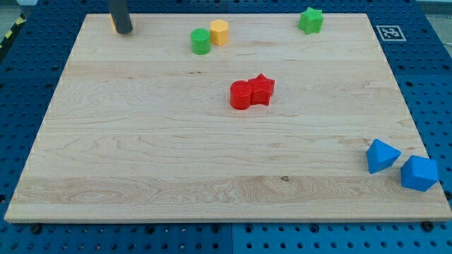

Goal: Move the yellow hexagon closer to yellow heart

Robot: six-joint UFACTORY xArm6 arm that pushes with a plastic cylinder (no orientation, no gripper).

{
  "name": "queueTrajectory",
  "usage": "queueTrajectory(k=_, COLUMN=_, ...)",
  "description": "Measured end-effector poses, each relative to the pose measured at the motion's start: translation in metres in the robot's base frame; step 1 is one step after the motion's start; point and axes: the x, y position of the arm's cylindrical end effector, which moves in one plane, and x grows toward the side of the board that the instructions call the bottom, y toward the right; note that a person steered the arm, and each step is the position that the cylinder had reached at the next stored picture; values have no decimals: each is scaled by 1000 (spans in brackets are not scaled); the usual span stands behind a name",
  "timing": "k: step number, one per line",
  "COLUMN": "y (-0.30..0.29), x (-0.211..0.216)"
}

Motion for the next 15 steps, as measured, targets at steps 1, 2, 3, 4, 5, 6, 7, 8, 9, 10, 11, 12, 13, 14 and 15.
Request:
queueTrajectory(k=1, y=3, x=13)
queueTrajectory(k=2, y=65, x=79)
queueTrajectory(k=3, y=154, x=116)
queueTrajectory(k=4, y=246, x=110)
queueTrajectory(k=5, y=312, x=81)
queueTrajectory(k=6, y=297, x=49)
queueTrajectory(k=7, y=289, x=42)
queueTrajectory(k=8, y=266, x=39)
queueTrajectory(k=9, y=225, x=32)
queueTrajectory(k=10, y=210, x=11)
queueTrajectory(k=11, y=208, x=8)
queueTrajectory(k=12, y=204, x=10)
queueTrajectory(k=13, y=185, x=15)
queueTrajectory(k=14, y=157, x=20)
queueTrajectory(k=15, y=129, x=20)
